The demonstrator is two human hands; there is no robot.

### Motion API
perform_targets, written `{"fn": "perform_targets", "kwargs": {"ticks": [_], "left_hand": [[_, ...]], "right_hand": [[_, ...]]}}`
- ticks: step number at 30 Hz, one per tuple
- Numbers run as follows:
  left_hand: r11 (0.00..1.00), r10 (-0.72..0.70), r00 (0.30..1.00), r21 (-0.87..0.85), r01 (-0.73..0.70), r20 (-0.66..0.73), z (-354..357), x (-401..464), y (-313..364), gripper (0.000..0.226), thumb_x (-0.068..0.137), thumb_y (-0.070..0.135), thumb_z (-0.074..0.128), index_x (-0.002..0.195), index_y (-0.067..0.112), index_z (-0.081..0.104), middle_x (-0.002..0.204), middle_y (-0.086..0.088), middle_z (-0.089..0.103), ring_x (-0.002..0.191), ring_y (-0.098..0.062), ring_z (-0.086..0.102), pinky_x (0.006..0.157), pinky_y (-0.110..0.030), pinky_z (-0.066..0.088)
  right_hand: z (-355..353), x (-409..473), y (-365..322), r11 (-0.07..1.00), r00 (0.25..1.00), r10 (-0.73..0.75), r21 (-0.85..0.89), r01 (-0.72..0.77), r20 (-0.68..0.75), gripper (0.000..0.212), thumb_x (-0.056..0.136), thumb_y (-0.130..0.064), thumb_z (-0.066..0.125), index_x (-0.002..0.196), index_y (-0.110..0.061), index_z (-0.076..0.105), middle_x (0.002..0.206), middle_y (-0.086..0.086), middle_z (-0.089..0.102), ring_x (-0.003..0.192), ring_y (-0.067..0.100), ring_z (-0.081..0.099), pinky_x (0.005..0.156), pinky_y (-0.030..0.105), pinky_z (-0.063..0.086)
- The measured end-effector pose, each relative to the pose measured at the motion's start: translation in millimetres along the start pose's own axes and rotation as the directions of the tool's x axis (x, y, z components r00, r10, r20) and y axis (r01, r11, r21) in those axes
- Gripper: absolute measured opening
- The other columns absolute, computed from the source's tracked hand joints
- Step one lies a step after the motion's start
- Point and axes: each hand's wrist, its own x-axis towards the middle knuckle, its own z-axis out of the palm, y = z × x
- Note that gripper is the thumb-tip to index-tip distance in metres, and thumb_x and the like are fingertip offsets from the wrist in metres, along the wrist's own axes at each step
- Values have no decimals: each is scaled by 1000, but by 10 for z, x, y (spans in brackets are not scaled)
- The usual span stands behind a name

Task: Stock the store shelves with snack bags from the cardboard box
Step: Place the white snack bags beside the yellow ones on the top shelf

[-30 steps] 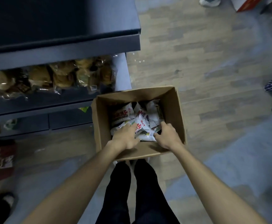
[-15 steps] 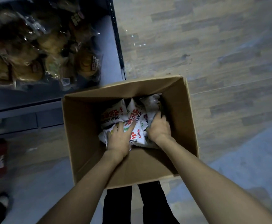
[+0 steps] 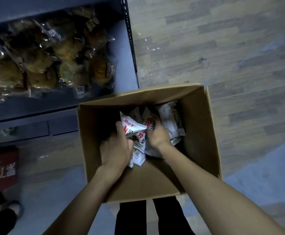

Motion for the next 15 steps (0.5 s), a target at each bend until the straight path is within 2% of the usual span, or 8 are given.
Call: {"fn": "perform_targets", "kwargs": {"ticks": [3,5,6,8,11,15], "left_hand": [[999,-52,999,-18,51,-17,16,53,-21,54,90,27,49,137,9,28,105,-19,62,91,-41,62,73,-42,47],[996,-67,998,-57,66,-7,10,79,-16,55,91,27,49,139,10,27,106,-20,63,93,-41,62,76,-43,48],[995,-66,998,-74,66,-10,-2,93,-11,55,91,27,49,139,11,28,105,-21,64,93,-42,62,77,-44,48],[989,-83,996,-124,81,-15,-39,115,-2,51,92,29,49,136,12,30,102,-23,64,93,-43,62,78,-45,48],[971,-110,993,-217,98,-46,-95,121,32,41,94,31,48,129,13,36,98,-24,66,91,-45,62,76,-45,48],[961,-90,994,-266,69,-67,-41,106,86,36,96,31,49,126,14,40,99,-22,65,91,-45,61,74,-44,48]], "right_hand": [[219,24,-199,993,997,77,-92,-74,24,81,90,-28,62,152,-10,13,141,23,46,127,39,48,100,39,41],[288,31,-252,982,996,89,-169,-88,-6,88,89,-25,62,154,-9,5,149,24,30,132,41,39,106,41,37],[282,38,-259,981,996,88,-170,-92,-34,83,90,-23,60,154,-10,8,149,25,29,131,41,40,105,42,37],[191,11,-244,989,994,80,-121,-88,-69,64,90,-19,55,147,-13,26,139,23,45,121,41,50,96,40,44],[-67,-166,-221,990,998,-49,-136,42,-49,41,89,-15,50,130,-17,45,122,19,60,111,41,57,85,39,48],[-449,-450,-67,938,960,-272,-243,249,-67,58,84,-6,50,136,-32,43,119,10,58,109,36,56,87,39,47]]}}
